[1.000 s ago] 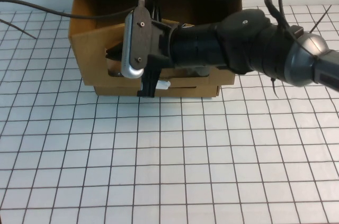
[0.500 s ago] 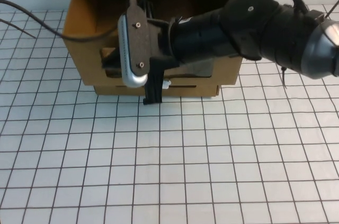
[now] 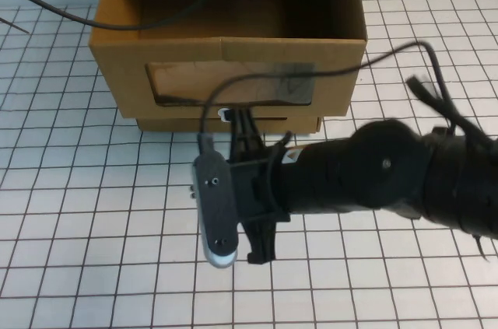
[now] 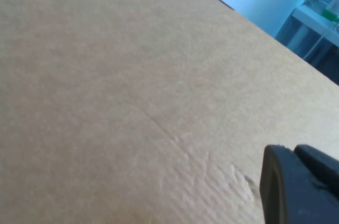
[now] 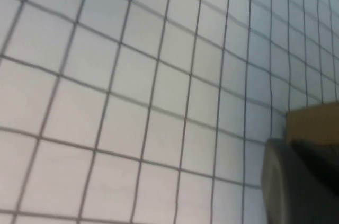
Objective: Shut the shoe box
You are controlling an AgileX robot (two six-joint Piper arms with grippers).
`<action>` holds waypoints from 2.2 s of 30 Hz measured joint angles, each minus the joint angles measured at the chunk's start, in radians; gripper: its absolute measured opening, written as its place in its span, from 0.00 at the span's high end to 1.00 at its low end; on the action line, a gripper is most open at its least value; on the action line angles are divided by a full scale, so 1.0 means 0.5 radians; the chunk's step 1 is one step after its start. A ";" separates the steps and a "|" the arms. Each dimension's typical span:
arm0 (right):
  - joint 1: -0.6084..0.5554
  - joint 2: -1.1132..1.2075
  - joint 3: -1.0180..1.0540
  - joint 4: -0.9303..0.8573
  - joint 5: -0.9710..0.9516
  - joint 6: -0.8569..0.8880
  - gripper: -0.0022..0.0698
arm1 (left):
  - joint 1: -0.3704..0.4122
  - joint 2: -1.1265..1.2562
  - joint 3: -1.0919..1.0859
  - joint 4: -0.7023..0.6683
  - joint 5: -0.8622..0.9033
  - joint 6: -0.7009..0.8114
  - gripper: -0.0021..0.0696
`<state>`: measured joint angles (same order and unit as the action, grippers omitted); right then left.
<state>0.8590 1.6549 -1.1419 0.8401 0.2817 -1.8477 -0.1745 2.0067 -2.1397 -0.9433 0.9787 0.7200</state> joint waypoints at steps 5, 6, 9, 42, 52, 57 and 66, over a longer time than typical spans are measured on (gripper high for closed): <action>-0.090 0.140 0.024 0.034 -0.247 -0.039 0.99 | 0.000 0.000 -0.001 0.000 0.004 0.000 0.97; -0.129 0.191 -0.015 0.038 -0.251 -0.045 0.99 | 0.000 0.000 -0.001 0.000 0.007 0.000 0.97; -0.250 0.368 -0.184 0.042 -0.251 -0.053 0.99 | 0.000 0.000 -0.001 0.000 0.021 0.000 0.97; -0.426 0.250 -0.660 0.238 0.225 0.143 0.99 | 0.019 -0.048 -0.069 -0.001 0.189 -0.023 0.97; -0.527 -0.681 -0.444 0.374 -0.313 0.656 0.99 | 0.150 -0.583 -0.168 0.222 0.511 -0.092 0.97; -0.748 -0.914 -0.444 0.648 -0.692 0.652 0.99 | 0.151 -0.877 -0.173 0.438 0.573 -0.183 0.97; -1.096 -0.967 -0.380 1.786 -1.907 -0.908 0.99 | 0.151 -1.471 0.200 0.658 0.581 -0.286 0.97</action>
<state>0.3110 1.1713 -1.3319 1.7331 -0.6717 -2.3018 -0.0988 1.2710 -2.0397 -0.6145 1.2692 0.5770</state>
